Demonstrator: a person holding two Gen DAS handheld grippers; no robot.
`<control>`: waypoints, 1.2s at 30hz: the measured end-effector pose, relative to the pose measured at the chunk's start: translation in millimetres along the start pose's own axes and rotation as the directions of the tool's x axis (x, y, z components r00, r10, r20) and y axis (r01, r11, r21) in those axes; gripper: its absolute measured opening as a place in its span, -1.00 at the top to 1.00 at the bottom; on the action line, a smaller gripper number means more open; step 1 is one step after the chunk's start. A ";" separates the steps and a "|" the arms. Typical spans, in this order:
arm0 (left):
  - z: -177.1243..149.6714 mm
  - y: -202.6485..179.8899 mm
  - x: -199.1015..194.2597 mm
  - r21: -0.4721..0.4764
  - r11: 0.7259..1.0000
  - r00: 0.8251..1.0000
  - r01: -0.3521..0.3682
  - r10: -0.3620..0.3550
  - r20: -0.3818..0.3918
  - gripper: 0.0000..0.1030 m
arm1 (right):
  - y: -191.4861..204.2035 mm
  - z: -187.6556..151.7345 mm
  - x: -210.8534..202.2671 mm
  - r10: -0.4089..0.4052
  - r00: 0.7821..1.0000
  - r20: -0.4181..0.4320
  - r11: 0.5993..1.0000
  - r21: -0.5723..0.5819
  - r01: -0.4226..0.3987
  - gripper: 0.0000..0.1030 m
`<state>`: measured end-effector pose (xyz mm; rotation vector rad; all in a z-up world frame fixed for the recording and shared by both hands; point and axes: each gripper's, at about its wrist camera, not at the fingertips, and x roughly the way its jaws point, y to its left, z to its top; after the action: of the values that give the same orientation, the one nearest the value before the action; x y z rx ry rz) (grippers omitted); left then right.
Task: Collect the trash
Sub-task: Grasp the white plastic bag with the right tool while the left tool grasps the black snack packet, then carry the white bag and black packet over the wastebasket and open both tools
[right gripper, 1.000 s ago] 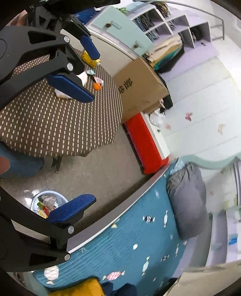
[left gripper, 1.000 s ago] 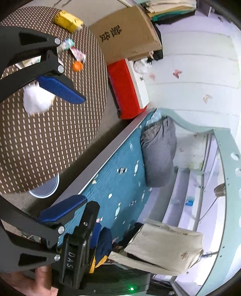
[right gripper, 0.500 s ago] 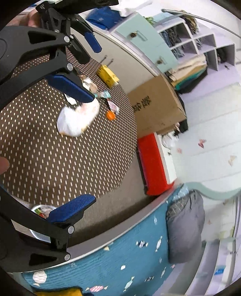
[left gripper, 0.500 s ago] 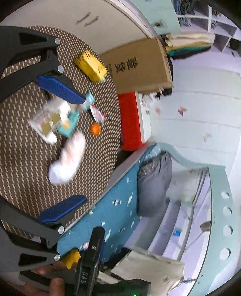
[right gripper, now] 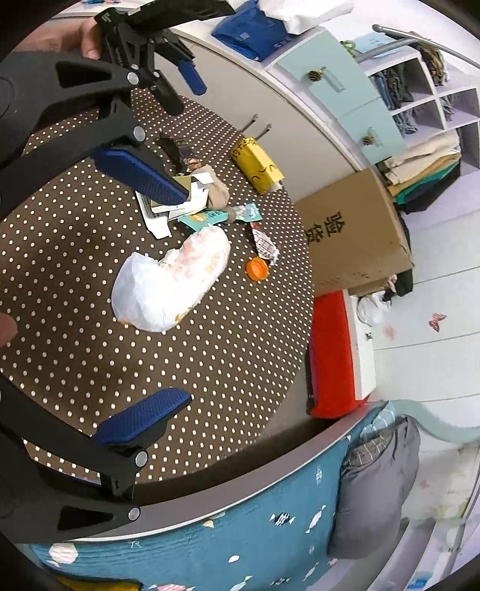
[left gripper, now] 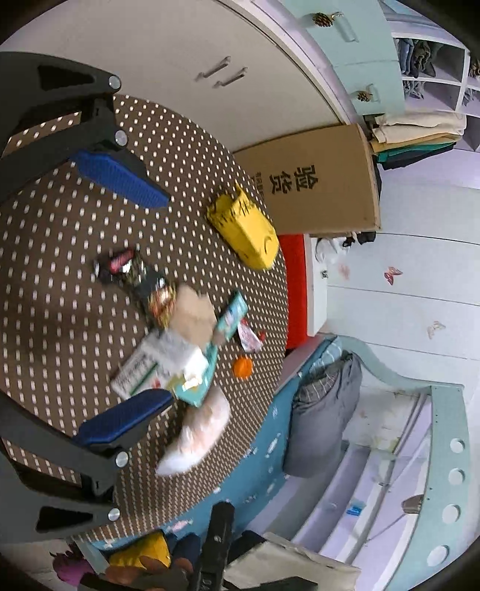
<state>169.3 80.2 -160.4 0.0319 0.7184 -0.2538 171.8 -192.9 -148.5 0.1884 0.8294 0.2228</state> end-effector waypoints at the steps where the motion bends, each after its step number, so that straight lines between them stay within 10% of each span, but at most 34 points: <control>1: -0.8 3.0 5.9 0.023 1.000 1.000 -0.009 0.010 -0.019 -0.87 | 1.6 -0.1 3.2 0.002 1.000 -0.008 1.000 -0.002 -0.002 -0.88; 16: -5.1 7.5 65.3 0.174 0.984 0.986 0.045 -0.016 -0.164 -0.86 | 2.6 -5.8 51.0 -0.015 0.993 -0.119 0.996 -0.084 0.005 -0.88; 22: -10.1 -3.6 76.6 0.211 0.972 0.974 0.103 -0.055 -0.220 0.19 | 7.4 -2.8 80.2 -0.012 0.989 -0.147 0.992 -0.123 -0.007 -0.85; 24: -11.7 -6.0 73.6 0.204 0.972 0.972 0.118 -0.071 -0.223 0.41 | 10.8 -3.4 85.5 0.007 0.989 -0.149 0.990 -0.136 -0.027 -0.44; 25: -12.7 -5.7 72.0 0.187 0.974 0.971 0.125 -0.081 -0.227 0.43 | 12.6 -4.6 88.0 0.005 0.988 -0.155 0.989 -0.145 -0.028 -0.13; 36: -23.5 3.7 42.2 0.042 0.995 0.978 0.096 -0.086 -0.189 0.47 | 1.2 -17.0 61.1 0.074 0.990 -0.120 0.991 -0.099 -0.086 -0.04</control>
<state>185.5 77.3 -206.0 0.0719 0.9018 -0.3602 199.0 -174.0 -202.6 0.1120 0.9243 0.3542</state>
